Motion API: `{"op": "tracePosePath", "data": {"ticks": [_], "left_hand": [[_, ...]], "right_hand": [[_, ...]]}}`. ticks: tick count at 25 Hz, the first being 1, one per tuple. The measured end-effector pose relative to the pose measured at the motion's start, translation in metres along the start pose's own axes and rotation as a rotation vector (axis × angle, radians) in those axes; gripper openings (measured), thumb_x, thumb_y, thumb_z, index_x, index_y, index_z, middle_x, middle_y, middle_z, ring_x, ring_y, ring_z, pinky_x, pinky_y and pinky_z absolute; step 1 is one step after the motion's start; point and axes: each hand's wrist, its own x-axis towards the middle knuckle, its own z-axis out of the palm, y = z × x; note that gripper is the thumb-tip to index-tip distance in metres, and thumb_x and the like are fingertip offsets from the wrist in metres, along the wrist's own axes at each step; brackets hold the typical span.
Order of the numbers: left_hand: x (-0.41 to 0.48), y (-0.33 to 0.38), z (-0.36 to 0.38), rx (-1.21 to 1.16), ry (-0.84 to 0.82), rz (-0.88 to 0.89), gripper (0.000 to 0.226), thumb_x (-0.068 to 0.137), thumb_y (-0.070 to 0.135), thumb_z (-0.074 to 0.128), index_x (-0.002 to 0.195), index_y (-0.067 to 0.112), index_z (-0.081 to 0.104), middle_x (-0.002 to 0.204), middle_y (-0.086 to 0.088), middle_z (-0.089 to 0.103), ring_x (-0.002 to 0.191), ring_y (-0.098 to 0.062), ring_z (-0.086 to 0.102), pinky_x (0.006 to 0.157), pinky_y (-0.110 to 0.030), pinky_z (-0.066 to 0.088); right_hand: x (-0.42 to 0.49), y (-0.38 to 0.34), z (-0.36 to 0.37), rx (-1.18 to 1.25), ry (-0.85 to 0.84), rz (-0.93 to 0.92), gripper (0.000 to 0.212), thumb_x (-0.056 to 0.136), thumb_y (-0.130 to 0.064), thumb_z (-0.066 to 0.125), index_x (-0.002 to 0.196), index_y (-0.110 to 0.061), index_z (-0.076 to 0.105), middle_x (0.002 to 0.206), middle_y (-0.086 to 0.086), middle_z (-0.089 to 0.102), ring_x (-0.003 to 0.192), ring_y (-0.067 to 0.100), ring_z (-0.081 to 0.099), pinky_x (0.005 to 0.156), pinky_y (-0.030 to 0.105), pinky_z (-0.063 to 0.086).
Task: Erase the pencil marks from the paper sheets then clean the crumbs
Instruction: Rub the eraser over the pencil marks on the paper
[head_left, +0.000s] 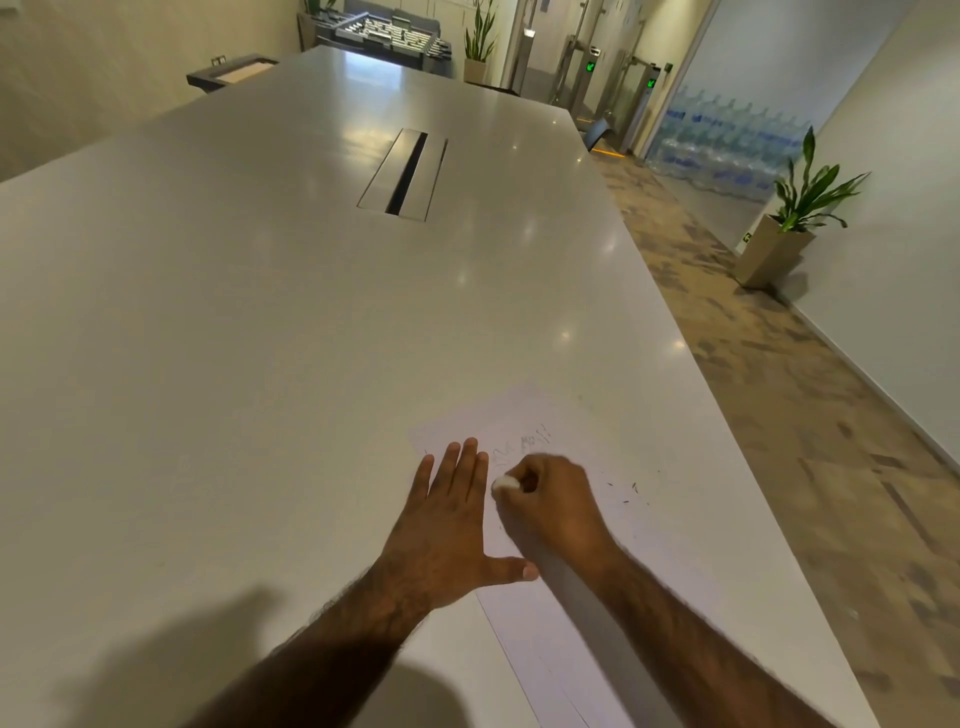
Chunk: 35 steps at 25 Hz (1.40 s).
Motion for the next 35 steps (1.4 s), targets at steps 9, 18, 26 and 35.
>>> {"op": "tracePosePath", "data": {"ticks": [9, 18, 26, 35], "left_hand": [[0.0, 0.002, 0.003, 0.019, -0.005, 0.002, 0.13, 0.073, 0.102, 0.019, 0.153, 0.015, -0.035, 0.161, -0.006, -0.043, 0.149, -0.024, -0.04, 0.122, -0.048, -0.024], [0.0, 0.0, 0.0, 0.009, -0.016, 0.0, 0.129, 0.075, 0.101, 0.025, 0.151, 0.016, -0.036, 0.162, -0.006, -0.042, 0.15, -0.024, -0.038, 0.124, -0.049, -0.02], [0.001, 0.001, 0.001, -0.017, -0.027, 0.0, 0.136, 0.054, 0.108, 0.001, 0.149, 0.018, -0.037, 0.163, -0.005, -0.04, 0.151, -0.024, -0.037, 0.125, -0.05, -0.018], [-0.002, 0.001, 0.001, -0.017, -0.037, -0.003, 0.141, 0.06, 0.108, 0.012, 0.157, 0.015, -0.03, 0.163, -0.005, -0.04, 0.15, -0.023, -0.038, 0.124, -0.048, -0.021]], "right_hand": [[-0.006, 0.008, -0.006, -0.011, -0.013, -0.017, 0.018, 0.09, -0.016, 0.069, 0.075, -0.025, 0.068, 0.071, -0.016, 0.065, 0.065, 0.0, 0.063, 0.059, 0.009, 0.044], [-0.006, 0.01, -0.007, -0.004, -0.05, -0.001, 0.018, 0.089, -0.017, 0.071, 0.072, -0.021, 0.069, 0.07, -0.015, 0.066, 0.064, 0.004, 0.066, 0.056, 0.007, 0.044], [0.01, 0.01, -0.001, 0.034, 0.094, 0.05, 0.021, 0.09, -0.016, 0.067, 0.069, -0.018, 0.069, 0.065, -0.009, 0.066, 0.06, 0.006, 0.064, 0.055, 0.008, 0.043], [0.016, 0.016, -0.004, -0.04, 0.128, 0.025, 0.017, 0.09, -0.014, 0.063, 0.074, -0.017, 0.067, 0.068, -0.011, 0.063, 0.063, 0.002, 0.059, 0.057, 0.016, 0.04]]}}
